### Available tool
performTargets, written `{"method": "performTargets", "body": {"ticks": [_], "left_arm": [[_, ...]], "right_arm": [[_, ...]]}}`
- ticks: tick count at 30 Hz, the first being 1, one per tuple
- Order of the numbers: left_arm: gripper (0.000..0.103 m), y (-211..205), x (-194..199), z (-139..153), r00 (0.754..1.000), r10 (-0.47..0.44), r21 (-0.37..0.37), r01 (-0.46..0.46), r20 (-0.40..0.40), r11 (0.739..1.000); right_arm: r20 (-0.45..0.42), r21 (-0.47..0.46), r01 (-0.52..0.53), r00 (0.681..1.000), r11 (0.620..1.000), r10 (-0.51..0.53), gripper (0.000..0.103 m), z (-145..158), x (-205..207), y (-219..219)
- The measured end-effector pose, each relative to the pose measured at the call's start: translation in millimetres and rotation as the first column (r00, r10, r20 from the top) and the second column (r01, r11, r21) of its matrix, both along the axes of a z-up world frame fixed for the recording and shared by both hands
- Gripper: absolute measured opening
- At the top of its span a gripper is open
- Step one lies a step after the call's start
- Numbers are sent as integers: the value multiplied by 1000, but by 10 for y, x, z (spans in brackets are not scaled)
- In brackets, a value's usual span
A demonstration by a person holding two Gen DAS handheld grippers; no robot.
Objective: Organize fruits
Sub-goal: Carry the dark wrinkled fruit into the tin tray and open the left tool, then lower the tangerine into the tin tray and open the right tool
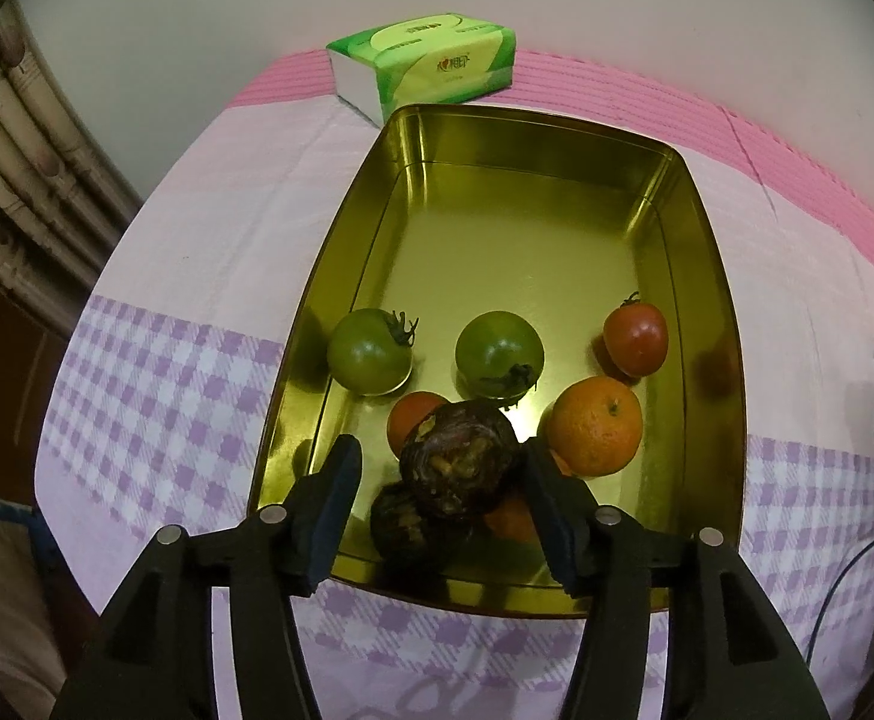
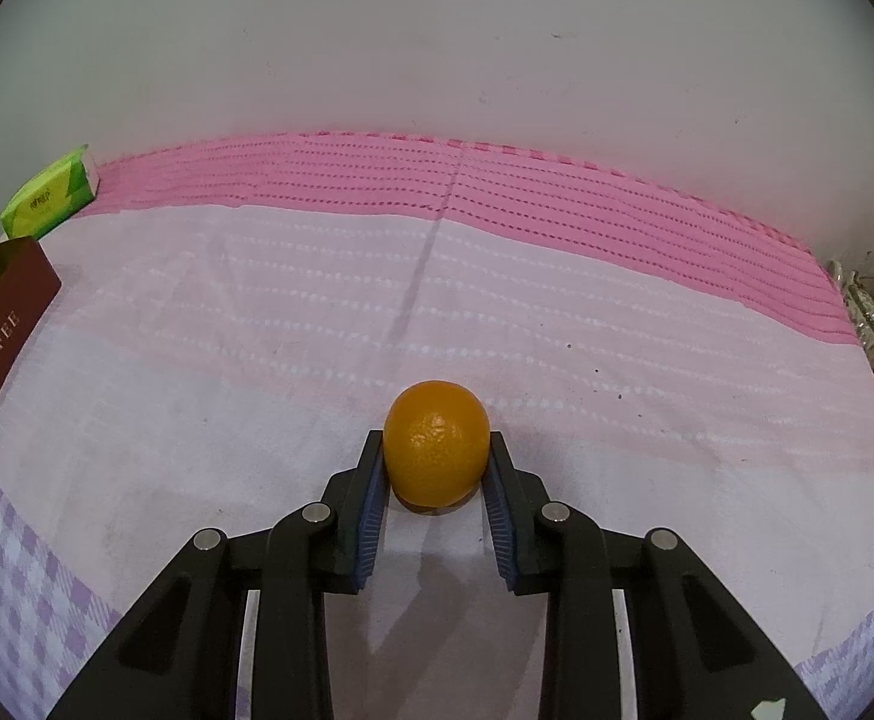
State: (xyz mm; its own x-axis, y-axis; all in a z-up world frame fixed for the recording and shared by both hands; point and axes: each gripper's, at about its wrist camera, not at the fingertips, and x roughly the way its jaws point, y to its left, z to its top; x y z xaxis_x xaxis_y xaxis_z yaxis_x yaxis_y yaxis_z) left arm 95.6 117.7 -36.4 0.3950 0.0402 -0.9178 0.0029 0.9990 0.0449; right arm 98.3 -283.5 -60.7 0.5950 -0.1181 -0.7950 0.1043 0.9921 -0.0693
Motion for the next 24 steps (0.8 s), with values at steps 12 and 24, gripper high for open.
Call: {"method": "performTargets", "body": {"ticks": [12,24], "left_arm": [[62,10,-120,93,999,-17,-18,18,44,1000],[66,310,-379,469,986,72,-4,-72,150,997]], "right_arm": [[-7,31,-4,1000,1000,4,27,62,-39,198],[116,150,-300,952,942,285,27,660,-64,1379]]}}
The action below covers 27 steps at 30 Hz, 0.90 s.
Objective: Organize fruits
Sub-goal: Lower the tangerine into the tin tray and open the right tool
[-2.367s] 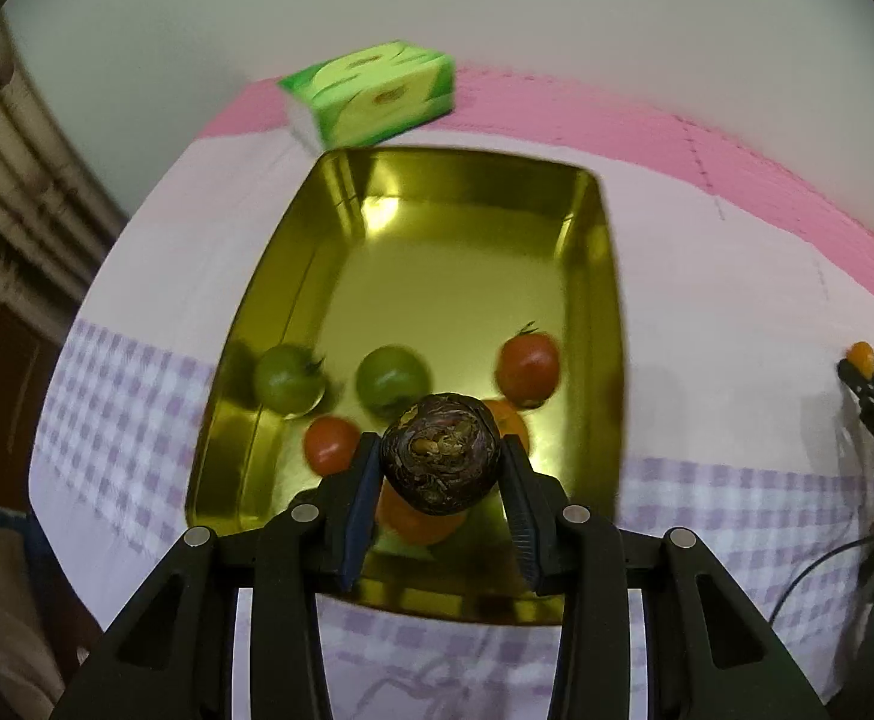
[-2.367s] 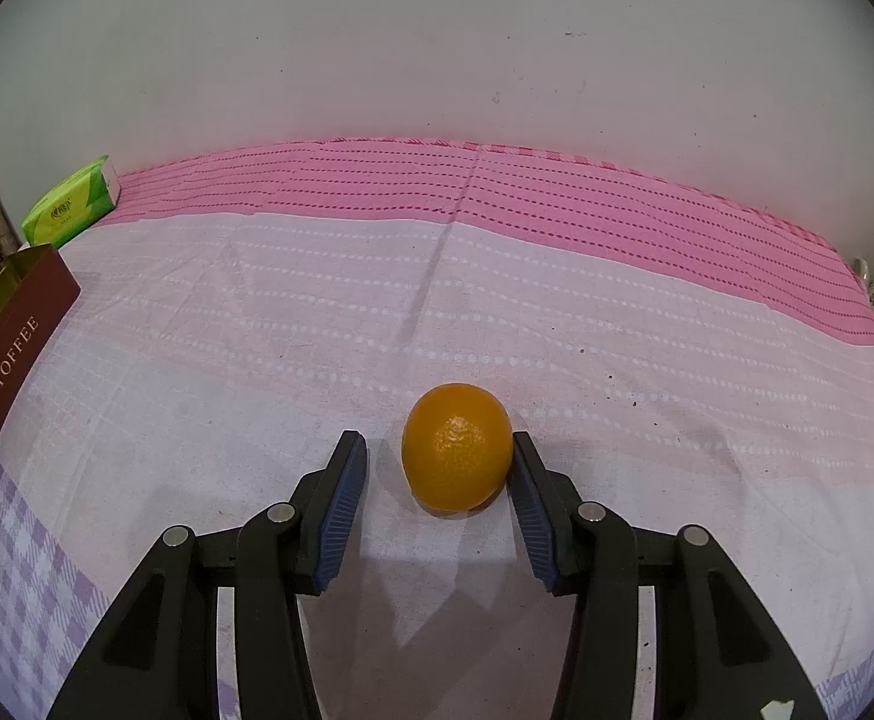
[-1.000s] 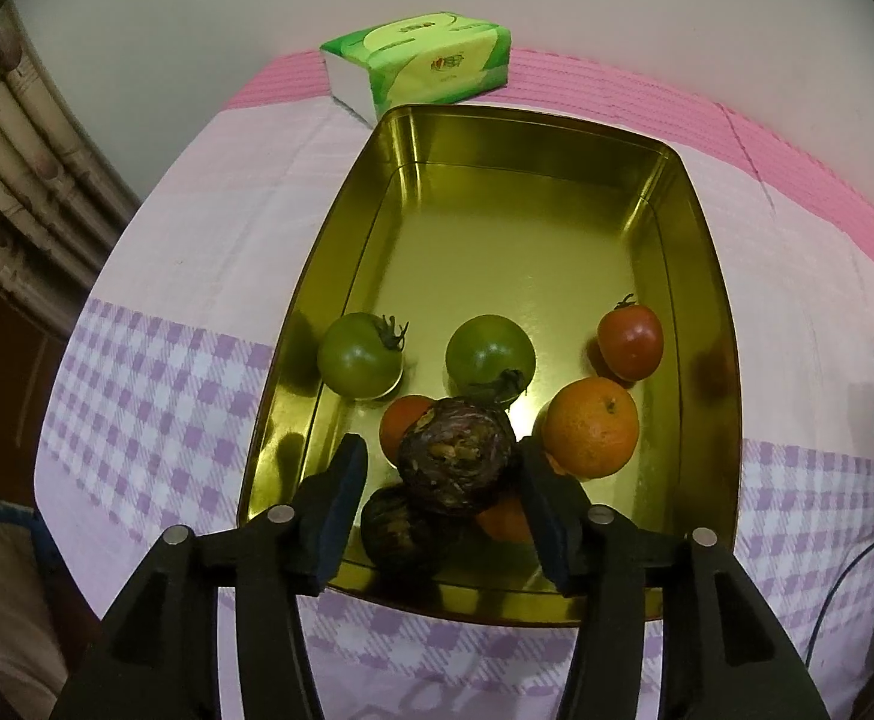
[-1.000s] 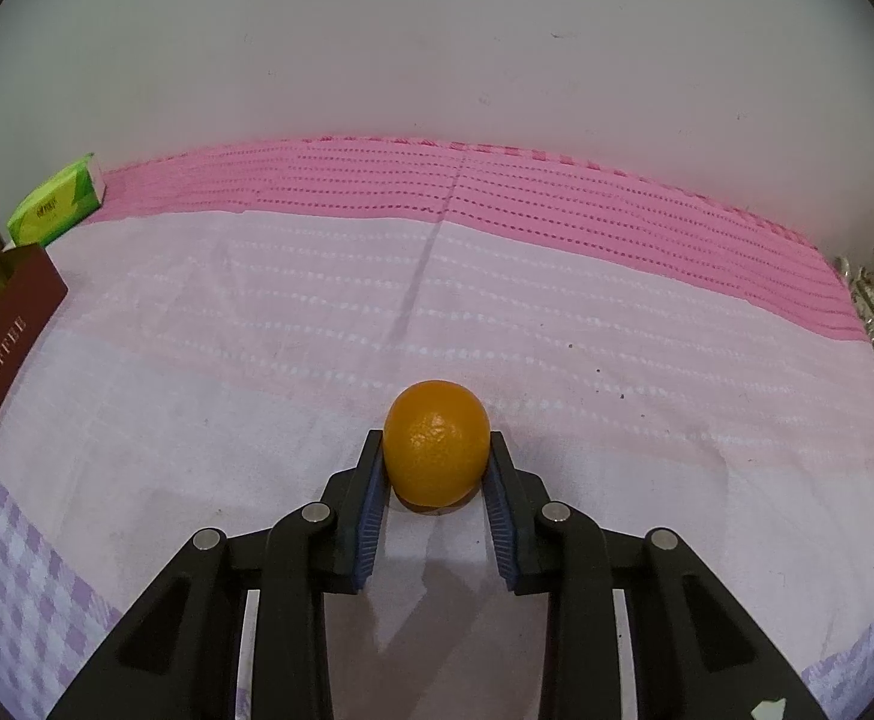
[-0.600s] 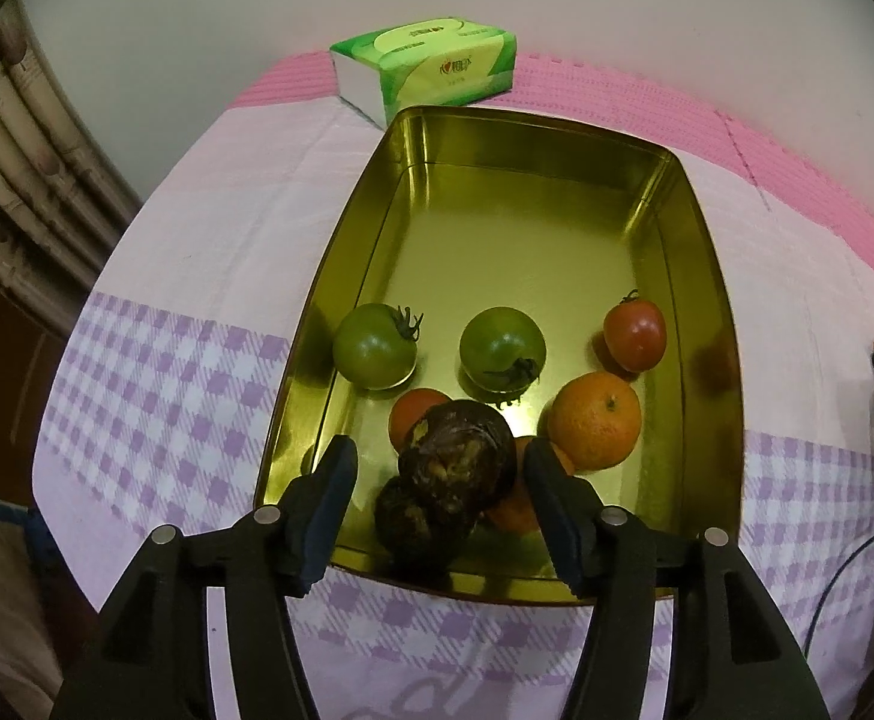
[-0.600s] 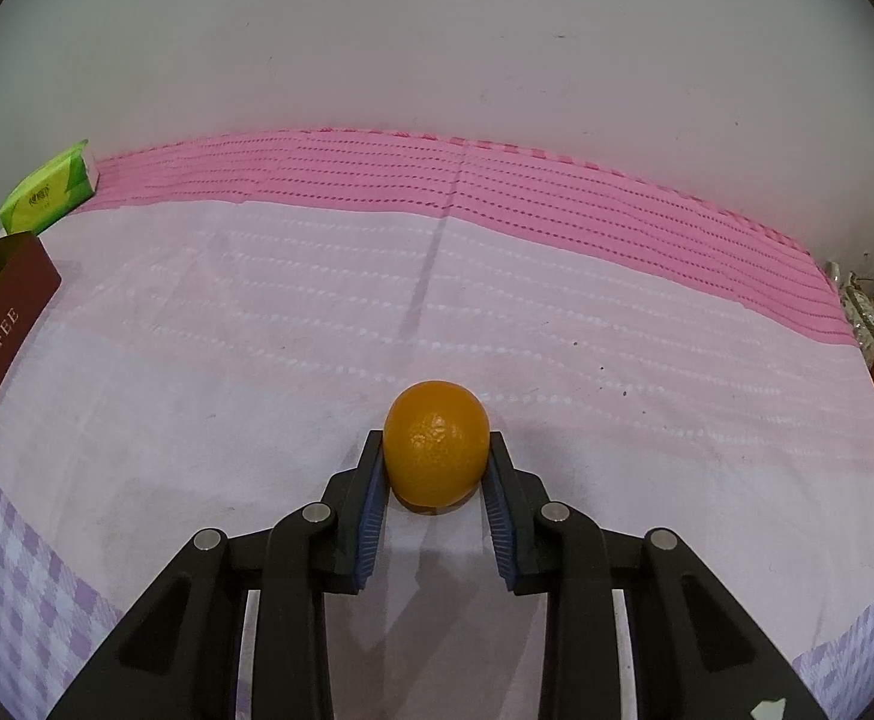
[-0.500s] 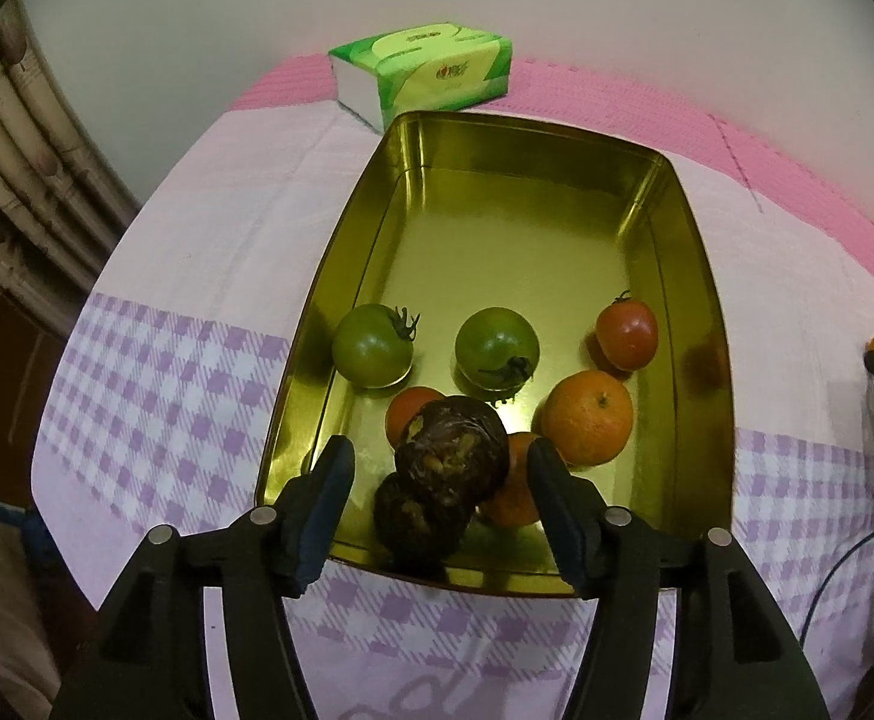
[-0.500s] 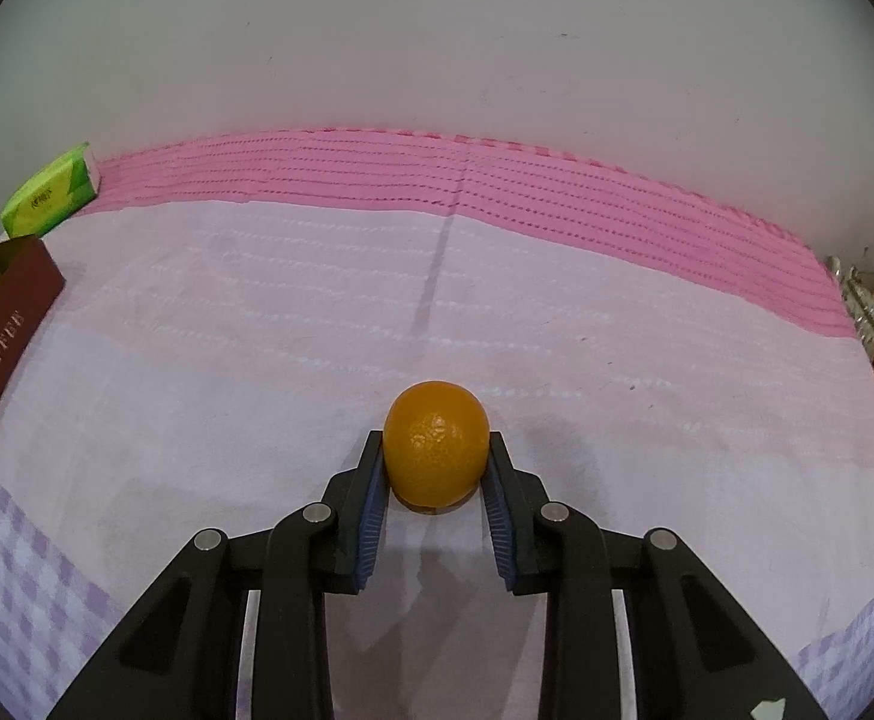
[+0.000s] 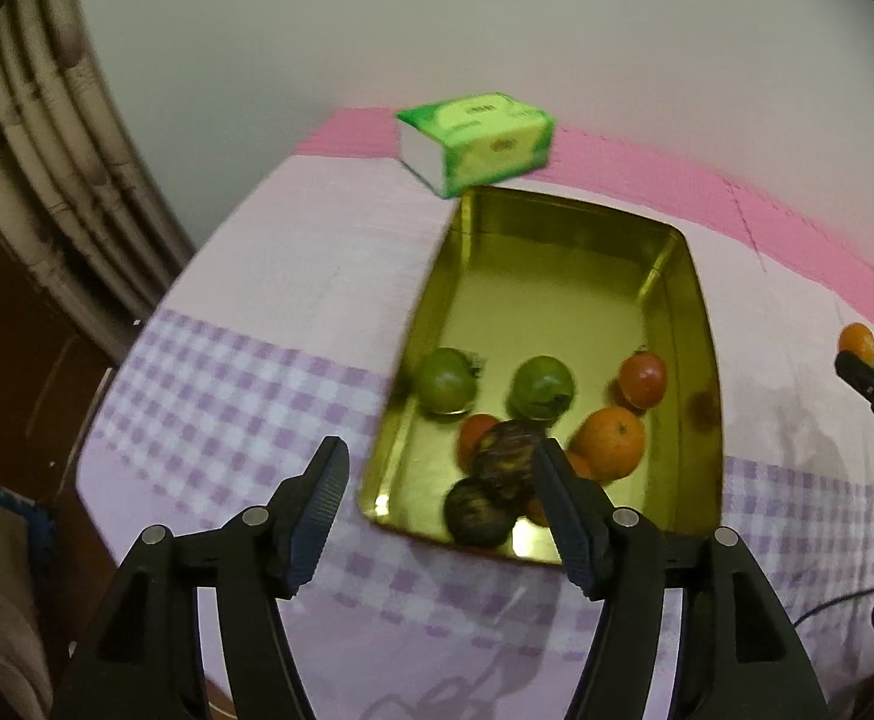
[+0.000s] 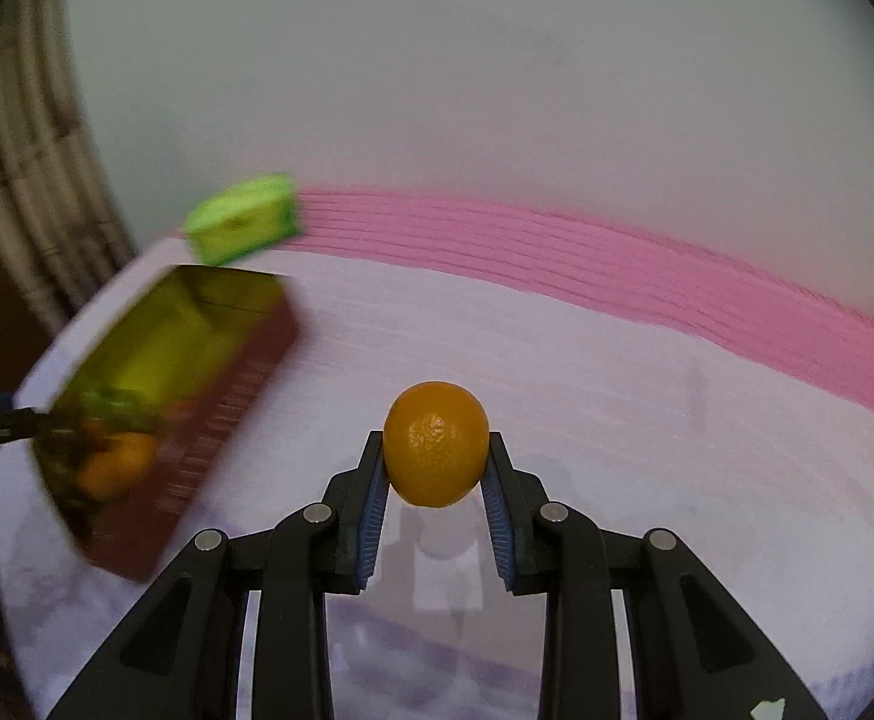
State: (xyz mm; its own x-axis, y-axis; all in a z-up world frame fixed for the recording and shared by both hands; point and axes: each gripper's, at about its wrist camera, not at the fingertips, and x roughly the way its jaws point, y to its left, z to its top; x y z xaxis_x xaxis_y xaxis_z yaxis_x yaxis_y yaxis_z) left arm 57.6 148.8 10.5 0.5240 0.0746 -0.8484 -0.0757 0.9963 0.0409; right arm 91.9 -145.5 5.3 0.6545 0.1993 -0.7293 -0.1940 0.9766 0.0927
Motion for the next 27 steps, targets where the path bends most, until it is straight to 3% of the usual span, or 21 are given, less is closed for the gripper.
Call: {"method": "performTargets", "body": {"ticks": [4,11,18,27], "left_arm": [[70,132,-122,48,1000,30,2,-30,-1,1000],[73,267,-275,57,998,66,-18,-66,-20,998],[81,324,-358,69,996,88,-8,-88,-16,996],[83,359,-381,39,994,103,-7,-103,-24,995]], "right_arm": [[-1,30,-145,989,989,145,27,90,9,590],[-24,31,-283,959,959,284,27,-2,-44,1365],[-75,-14,-301,951,953,300,28,-211,72,1715],[-114,-51,-281,955,958,274,29,-355,196,1830]]}}
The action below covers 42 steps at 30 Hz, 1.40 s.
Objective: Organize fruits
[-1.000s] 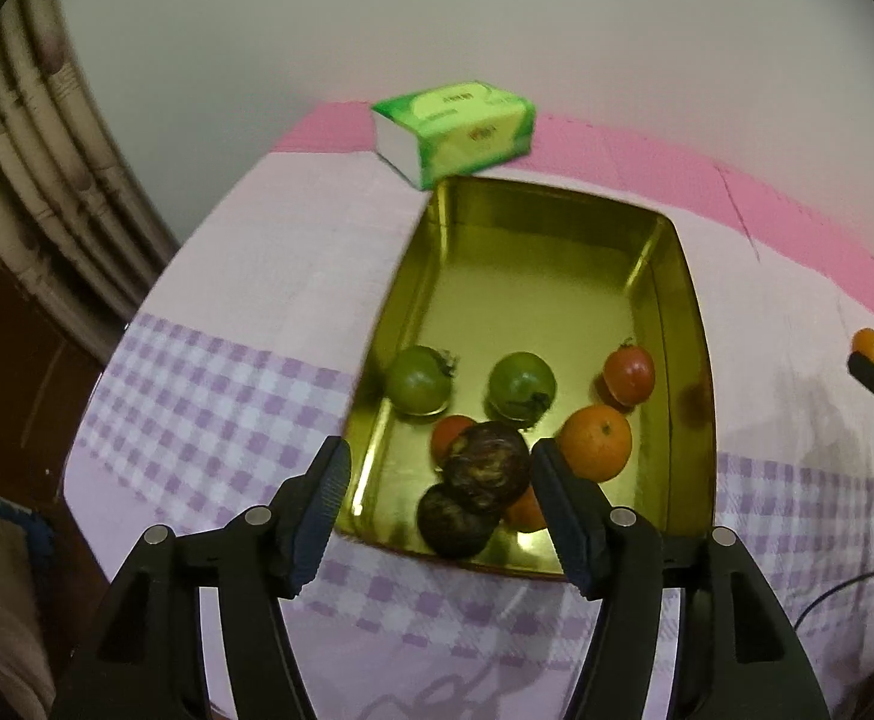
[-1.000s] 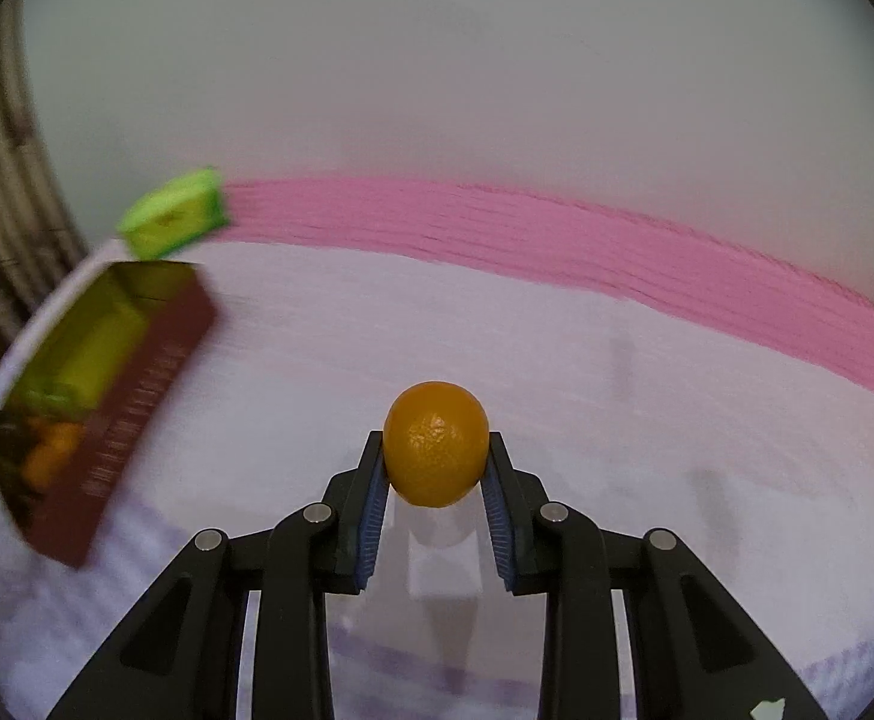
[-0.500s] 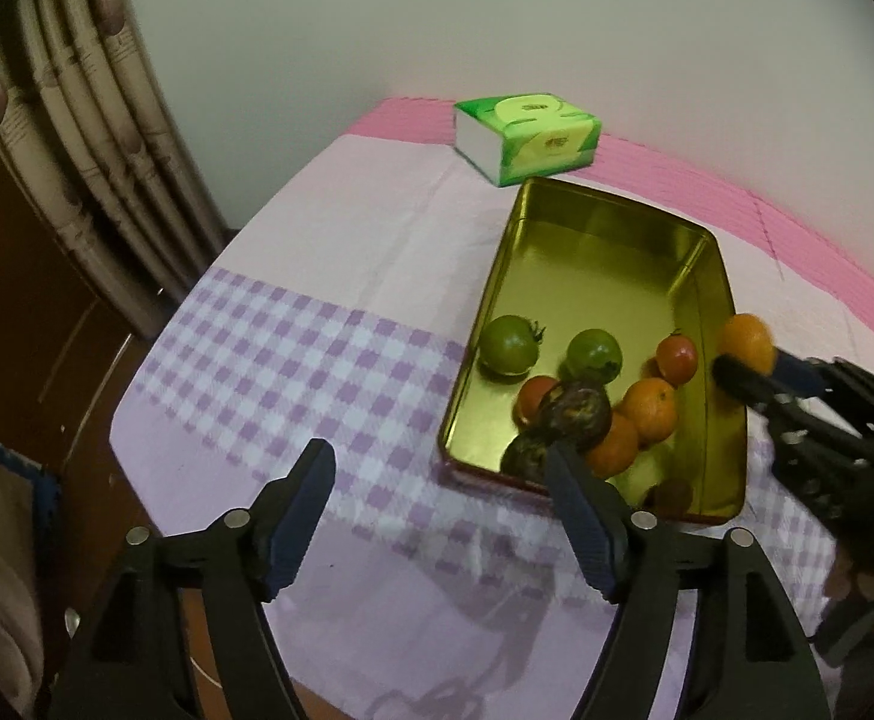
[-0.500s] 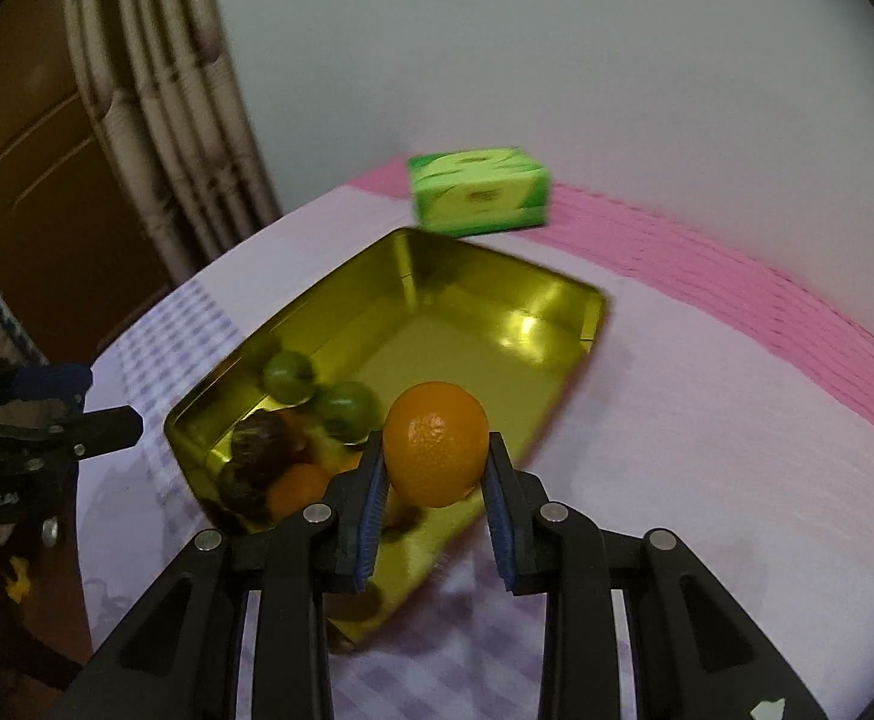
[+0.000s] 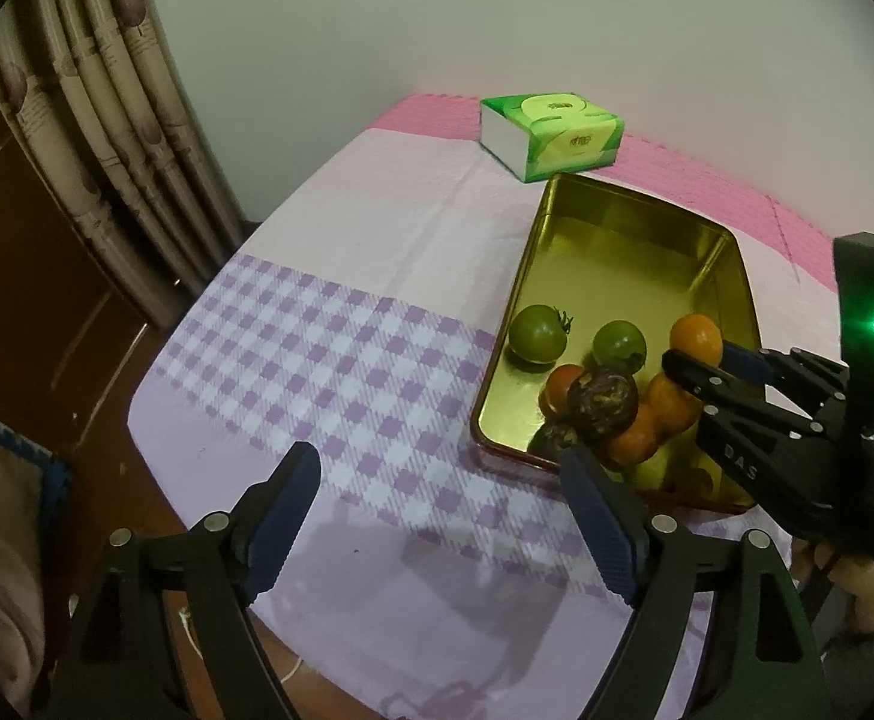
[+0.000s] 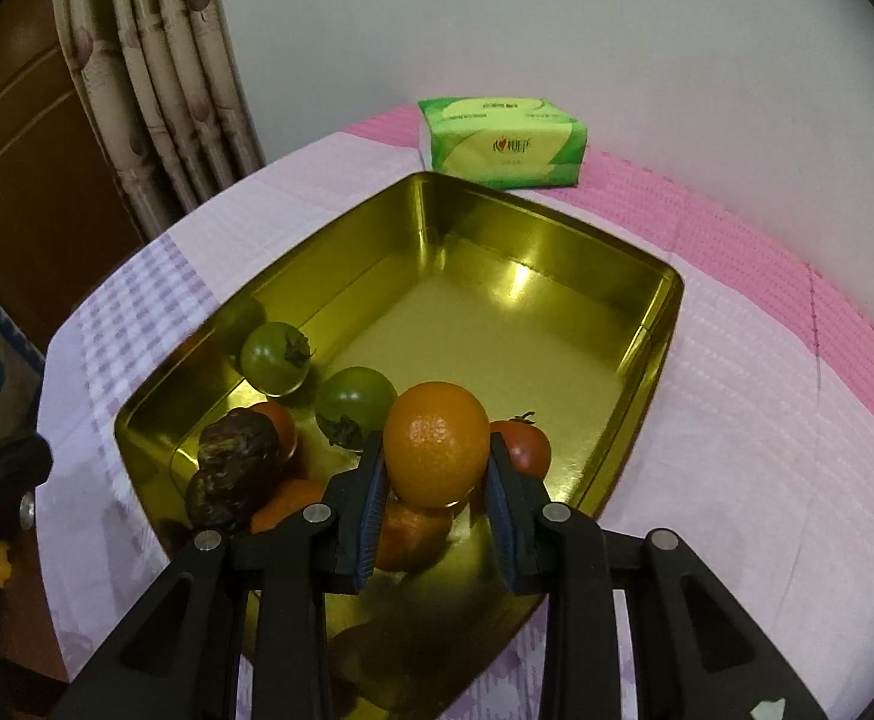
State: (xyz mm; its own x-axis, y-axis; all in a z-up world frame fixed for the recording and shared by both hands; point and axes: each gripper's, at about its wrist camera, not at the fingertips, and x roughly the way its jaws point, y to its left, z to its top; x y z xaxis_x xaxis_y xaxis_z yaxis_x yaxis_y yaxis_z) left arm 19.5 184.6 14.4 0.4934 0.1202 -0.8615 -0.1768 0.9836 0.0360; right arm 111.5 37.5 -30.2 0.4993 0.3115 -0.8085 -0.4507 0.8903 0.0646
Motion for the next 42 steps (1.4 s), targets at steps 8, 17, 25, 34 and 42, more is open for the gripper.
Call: {"method": "performTargets", "body": {"ticks": [8,17,25,34,42], "left_arm": [[83,-10,-8,-11,1000,-2,13,2,-2,1000],[83,-35,-24,-23,1000,-1,33,1,5,999],[83,-68,-20,-50,1000,-11,49,10,1,999],[83,-119,-9,-90,999,-37,79,37,-3,996],[83,-141,-8,-100,999,-41,83,42,-4,996]], "right_arm": [[16,-34,-4,1000,999,4,31,-22,-6,91],[26,-17,24,999,1000,-24,49,41,-78,36],[105,-25,71,992,997,-68,89,312,-360,-65],[43,-49,154,987,987,-152,100,342,-607,-211],[-16,-57,174,985,983,-175,100,219,-676,-297]]}}
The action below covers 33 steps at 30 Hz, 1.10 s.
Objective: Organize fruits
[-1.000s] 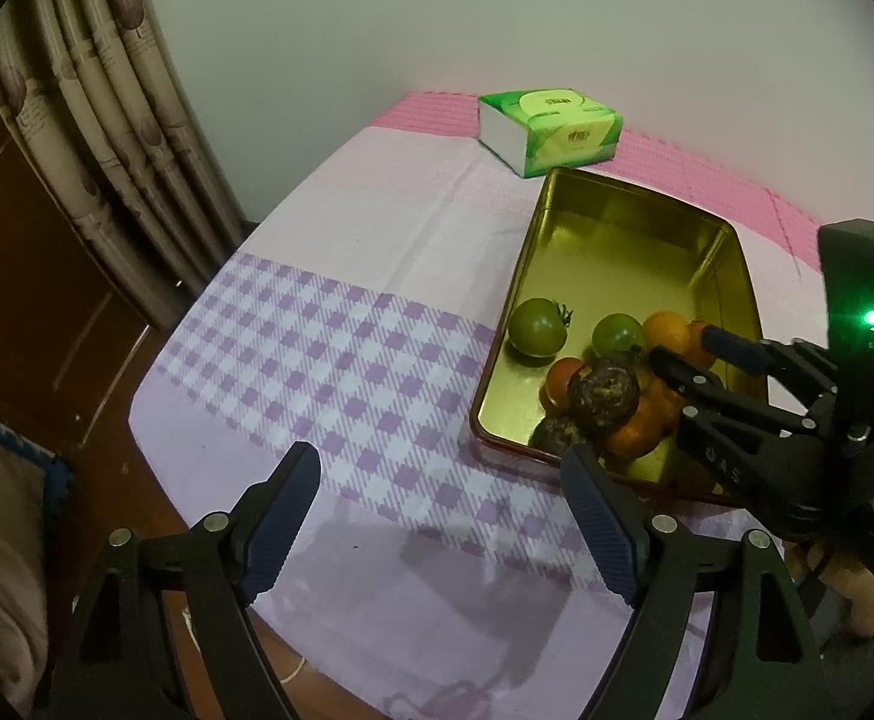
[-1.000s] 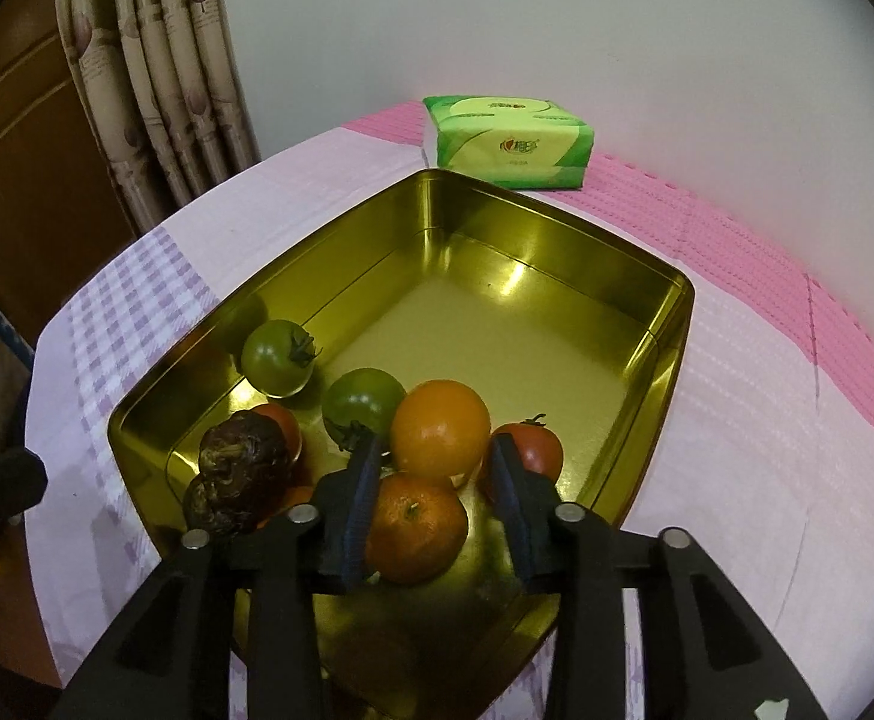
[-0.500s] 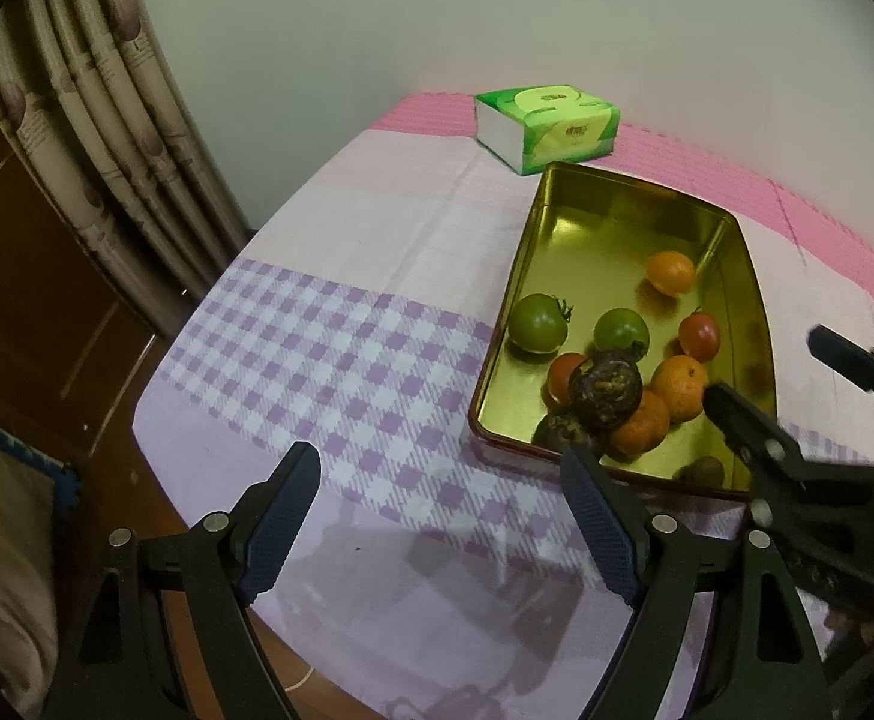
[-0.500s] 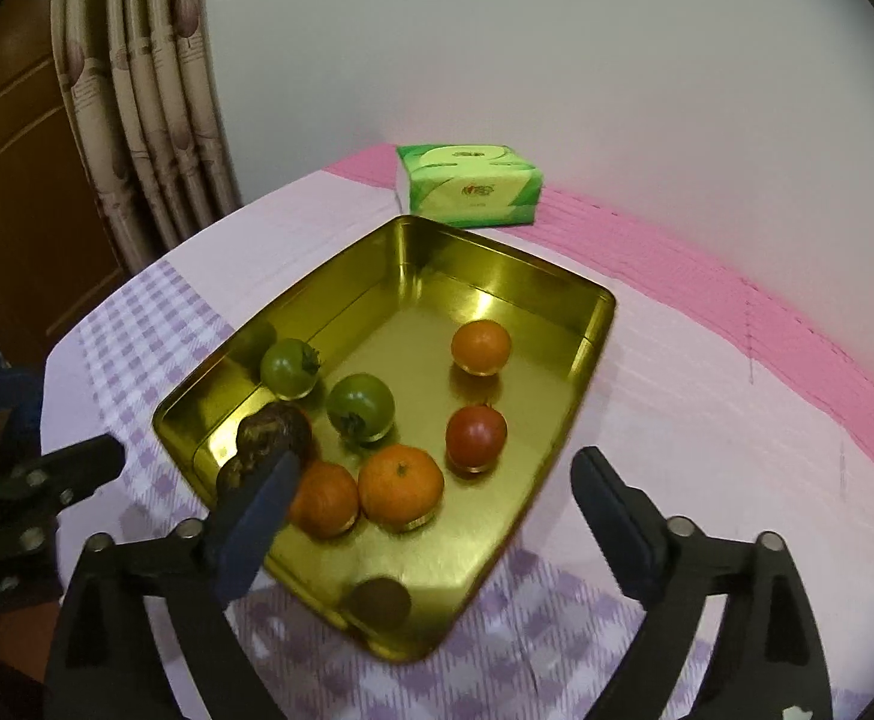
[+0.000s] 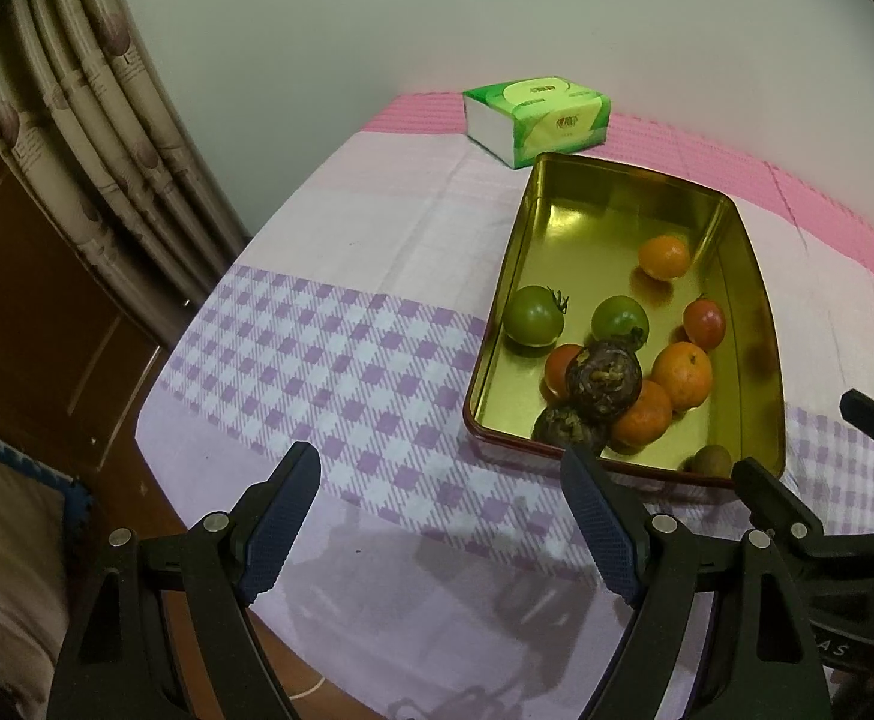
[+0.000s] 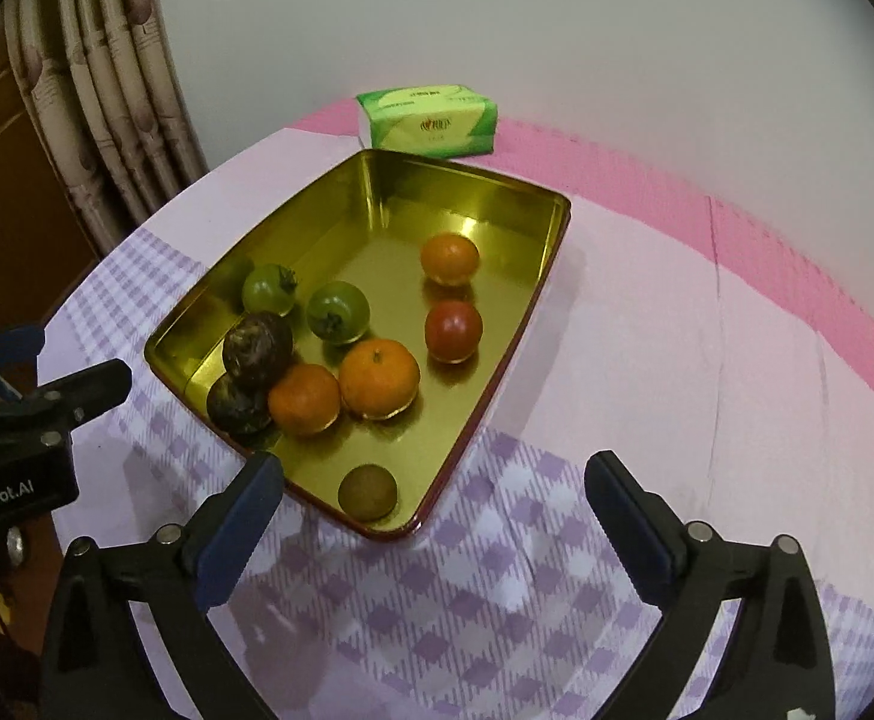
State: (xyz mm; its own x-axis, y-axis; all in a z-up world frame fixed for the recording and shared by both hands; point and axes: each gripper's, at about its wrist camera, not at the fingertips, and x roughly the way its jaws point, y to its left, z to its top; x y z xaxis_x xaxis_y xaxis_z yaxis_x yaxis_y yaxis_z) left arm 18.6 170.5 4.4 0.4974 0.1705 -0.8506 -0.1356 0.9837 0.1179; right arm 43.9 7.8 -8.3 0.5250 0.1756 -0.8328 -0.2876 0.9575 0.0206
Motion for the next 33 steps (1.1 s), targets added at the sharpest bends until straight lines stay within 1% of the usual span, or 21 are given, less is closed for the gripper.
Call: {"method": "performTargets", "body": {"ticks": [4,13,33], "left_arm": [[83,-15,-4,-8,1000,-5,2,5,-2,1000],[83,-32,-14,-31,1000,-17,10,17,-4,1000],[83,-66,-18,-42,999,-37,14,37,-5,999]], "right_arm": [[-18,9,5,1000,1000,-5,100,-22,-16,5],[-21,-21,-17,1000,1000,16,101,-47,-52,79],[-41,-32,-34,999,999,33,101,-107,-64,143]]}}
